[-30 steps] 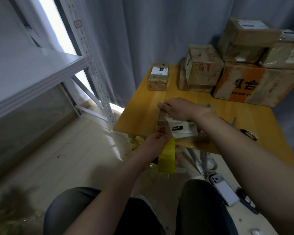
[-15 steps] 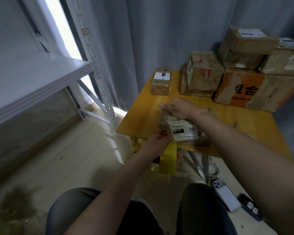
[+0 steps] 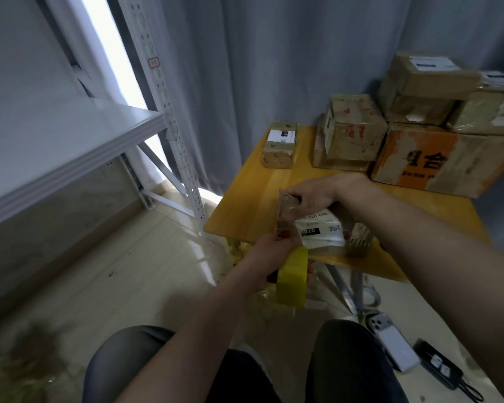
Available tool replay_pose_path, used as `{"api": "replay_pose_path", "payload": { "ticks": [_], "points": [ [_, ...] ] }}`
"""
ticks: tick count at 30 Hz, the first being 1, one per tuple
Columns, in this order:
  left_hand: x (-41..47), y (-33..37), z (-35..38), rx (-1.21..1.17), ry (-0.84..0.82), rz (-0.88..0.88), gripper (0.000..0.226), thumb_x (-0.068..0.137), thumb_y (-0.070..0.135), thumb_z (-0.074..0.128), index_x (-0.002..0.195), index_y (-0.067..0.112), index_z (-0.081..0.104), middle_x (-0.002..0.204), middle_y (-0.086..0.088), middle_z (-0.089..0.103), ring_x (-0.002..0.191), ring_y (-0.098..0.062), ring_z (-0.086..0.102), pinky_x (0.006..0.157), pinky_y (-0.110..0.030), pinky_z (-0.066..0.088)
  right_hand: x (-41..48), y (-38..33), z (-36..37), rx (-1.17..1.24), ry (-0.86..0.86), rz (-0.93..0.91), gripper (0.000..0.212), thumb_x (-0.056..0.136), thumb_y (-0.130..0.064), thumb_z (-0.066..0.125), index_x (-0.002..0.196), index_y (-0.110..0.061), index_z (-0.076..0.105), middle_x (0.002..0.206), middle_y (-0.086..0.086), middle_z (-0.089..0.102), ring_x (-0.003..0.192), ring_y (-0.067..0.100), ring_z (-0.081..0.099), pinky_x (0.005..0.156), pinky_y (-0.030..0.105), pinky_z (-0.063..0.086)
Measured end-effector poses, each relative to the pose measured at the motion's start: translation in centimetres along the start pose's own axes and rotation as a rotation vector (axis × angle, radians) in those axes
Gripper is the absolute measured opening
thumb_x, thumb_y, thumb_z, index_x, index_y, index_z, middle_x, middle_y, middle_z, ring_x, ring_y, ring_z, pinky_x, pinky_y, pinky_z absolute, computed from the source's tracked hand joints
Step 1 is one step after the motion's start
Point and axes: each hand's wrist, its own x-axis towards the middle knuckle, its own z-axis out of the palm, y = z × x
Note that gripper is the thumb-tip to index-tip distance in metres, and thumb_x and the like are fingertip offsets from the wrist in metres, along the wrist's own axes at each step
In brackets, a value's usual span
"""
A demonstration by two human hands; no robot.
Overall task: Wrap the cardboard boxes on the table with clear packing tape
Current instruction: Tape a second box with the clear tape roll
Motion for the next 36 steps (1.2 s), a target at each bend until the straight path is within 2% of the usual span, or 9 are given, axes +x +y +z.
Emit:
{"api": "replay_pose_path", "payload": {
  "ticks": [6,9,12,16,20,22,25,30,36],
  "points": [
    [0.2,0.0,-0.1,-0.007,-0.006,-0.004,0.019,0.108,0.024,0.052,0.115,0.009,0.062,0.084,-0.021,0.075,0.067,-0.03,0.074,0.057,-0.033,0.06,-0.1,-0.6,-0.5,-0.017,-0.029,0.031,0.036,0.092,-0.072,0.052,0.107,-0.04,0.057,0.1,-0.016,0.062,0.103,0.013,0.058,0.076,0.025,0.04],
    [0.5,-0.2,-0.3,0.018,0.002,0.005,0.019,0.108,0.024,0.052,0.112,0.009,0.063,0.086,-0.021,0.076,0.068,-0.03,0.073,0.059,-0.033,0.06,-0.2,-0.4,1.2,0.079,0.185,0.006,0.071,0.077,-0.091,0.034,0.104,-0.036,0.069,0.097,-0.01,0.068,0.094,0.012,0.061,0.085,0.035,0.047],
    [0.6,-0.3,0.0,0.035,0.021,0.014,0.018,0.107,0.025,0.054,0.108,0.011,0.064,0.086,-0.02,0.076,0.07,-0.03,0.074,0.062,-0.034,0.06,0.2,-0.3,2.3,0.185,0.409,0.046,0.076,0.095,-0.075,0.034,0.078,-0.011,0.071,0.072,0.003,0.062,0.07,0.017,0.058,0.069,0.033,0.044],
    [1.0,-0.5,0.1,0.039,0.064,0.015,0.019,0.107,0.026,0.055,0.105,0.009,0.065,0.089,-0.02,0.077,0.076,-0.033,0.075,0.072,-0.04,0.063,0.2,-1.1,2.5,0.225,0.563,0.075,0.065,0.107,-0.053,0.045,0.057,-0.011,0.046,0.058,0.005,0.046,0.058,0.021,0.049,0.062,0.034,0.036],
    [1.3,-0.7,0.4,0.02,0.104,0.04,0.021,0.105,0.025,0.057,0.113,0.008,0.065,0.099,-0.025,0.076,0.092,-0.043,0.075,0.092,-0.057,0.059,-1.4,-3.2,4.0,-0.131,0.51,0.121,0.046,0.112,-0.047,0.031,0.11,-0.015,0.064,0.107,0.014,0.065,0.105,0.034,0.063,0.09,0.044,0.05],
    [1.4,-0.7,0.6,-0.007,0.085,0.071,0.022,0.106,0.021,0.054,0.119,0.006,0.063,0.088,-0.022,0.076,0.075,-0.036,0.075,0.075,-0.046,0.064,-1.5,-3.7,5.5,-0.148,0.418,0.168,0.078,0.102,-0.068,0.024,0.151,-0.01,0.039,0.151,0.021,0.045,0.141,0.037,0.042,0.116,0.054,0.035],
    [1.4,-0.6,0.6,-0.009,0.071,0.088,0.026,0.107,0.02,0.051,0.126,0.005,0.062,0.083,-0.019,0.076,0.066,-0.03,0.074,0.061,-0.035,0.061,-1.7,-3.4,6.8,-0.089,0.474,0.152,0.101,0.094,-0.078,0.034,0.163,-0.007,0.011,0.169,0.019,0.017,0.157,0.034,0.015,0.127,0.051,0.014],
    [1.5,-0.5,0.6,0.058,0.114,0.056,0.022,0.104,0.023,0.055,0.111,0.008,0.07,0.086,-0.014,0.078,0.076,-0.029,0.076,0.076,-0.041,0.065,-3.0,-4.9,8.2,-0.24,0.79,0.143,0.063,0.101,-0.059,0.05,0.146,-0.016,0.048,0.132,0.005,0.063,0.115,0.023,0.063,0.09,0.036,0.05],
    [1.6,-0.7,0.6,0.095,0.164,0.03,0.032,0.102,0.032,0.055,0.119,0.009,0.069,0.105,-0.02,0.076,0.099,-0.041,0.074,0.092,-0.059,0.059,-2.7,-5.8,10.4,-0.154,0.978,0.188,0.04,0.096,-0.052,0.062,0.12,-0.022,0.073,0.108,0.002,0.075,0.094,0.025,0.071,0.077,0.036,0.05]
  ]
}}
